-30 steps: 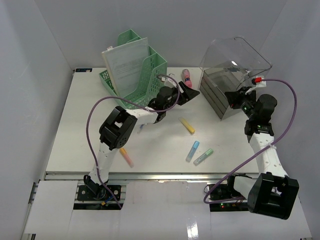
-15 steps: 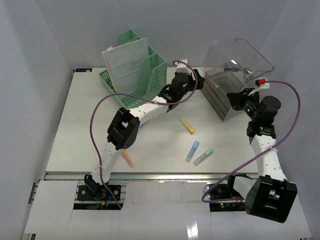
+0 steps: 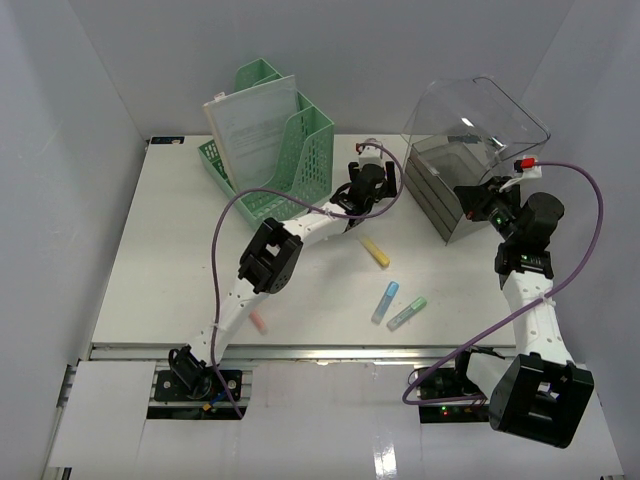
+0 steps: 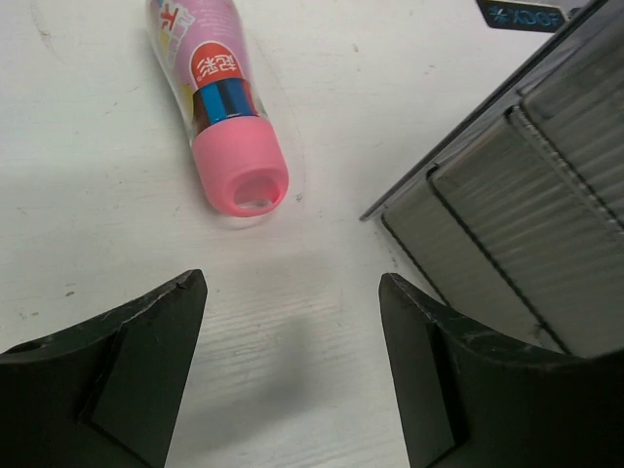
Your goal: Organize the desk
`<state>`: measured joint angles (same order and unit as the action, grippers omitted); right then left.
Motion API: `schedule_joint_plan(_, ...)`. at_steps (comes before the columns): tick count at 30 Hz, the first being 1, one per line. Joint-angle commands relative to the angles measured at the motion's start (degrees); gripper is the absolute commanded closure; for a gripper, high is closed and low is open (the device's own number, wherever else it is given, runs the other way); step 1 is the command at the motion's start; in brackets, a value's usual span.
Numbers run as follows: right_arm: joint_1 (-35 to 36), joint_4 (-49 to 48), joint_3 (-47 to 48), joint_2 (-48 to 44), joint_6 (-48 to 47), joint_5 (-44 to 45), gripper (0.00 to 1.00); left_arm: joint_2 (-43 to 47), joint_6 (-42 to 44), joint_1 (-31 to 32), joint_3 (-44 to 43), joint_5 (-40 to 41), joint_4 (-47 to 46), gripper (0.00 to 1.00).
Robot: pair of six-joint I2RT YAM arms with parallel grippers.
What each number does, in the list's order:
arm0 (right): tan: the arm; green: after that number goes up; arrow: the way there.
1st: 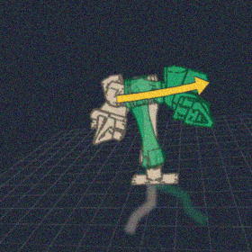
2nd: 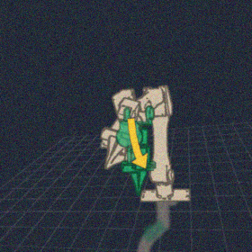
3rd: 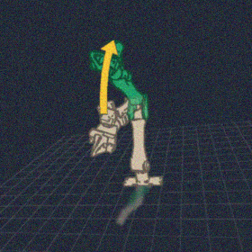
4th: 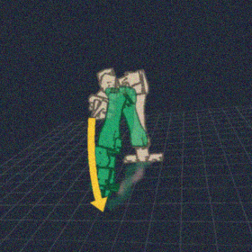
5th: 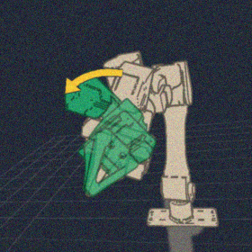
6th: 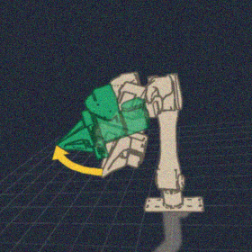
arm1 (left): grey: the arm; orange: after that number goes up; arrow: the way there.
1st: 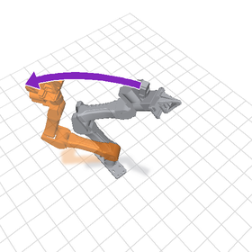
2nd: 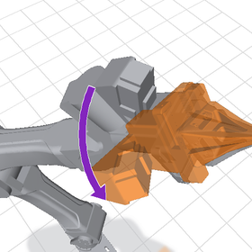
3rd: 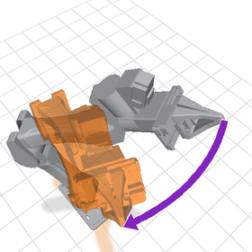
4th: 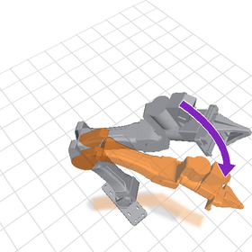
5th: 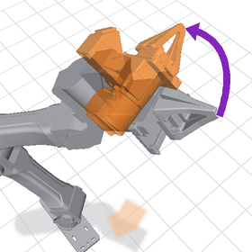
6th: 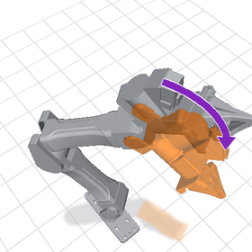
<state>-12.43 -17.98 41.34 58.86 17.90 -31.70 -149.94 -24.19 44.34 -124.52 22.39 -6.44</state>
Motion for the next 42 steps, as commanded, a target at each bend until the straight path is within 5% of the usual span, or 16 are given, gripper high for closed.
schedule_joint_plan(1, -0.85, -6.49, 0.11, -2.30, -0.29, 0.56, 0.92, -0.27, 2.64, 0.00, -5.37, 2.69, -1.01, 0.17)
schedule_joint_plan(24, -1.63, -7.61, -0.73, -2.25, 1.96, -0.55, 0.92, -13.86, 8.25, -1.87, -15.55, 3.53, -8.54, 0.20)
schedule_joint_plan(27, -2.08, -7.86, -0.83, -2.34, 2.31, -0.73, 0.92, -15.11, 8.62, -2.25, -16.36, 2.83, -8.68, 0.24)
schedule_joint_plan(35, -2.60, -8.38, -1.18, -2.26, 2.92, -1.26, 0.92, -15.22, 8.36, -4.08, -16.19, 0.73, -8.68, 0.65)
schedule_joint_plan(42, -2.85, -8.73, -1.58, -2.40, 3.10, -1.43, 0.92, -12.06, 9.23, -4.17, -10.87, -0.30, -10.64, 0.78)
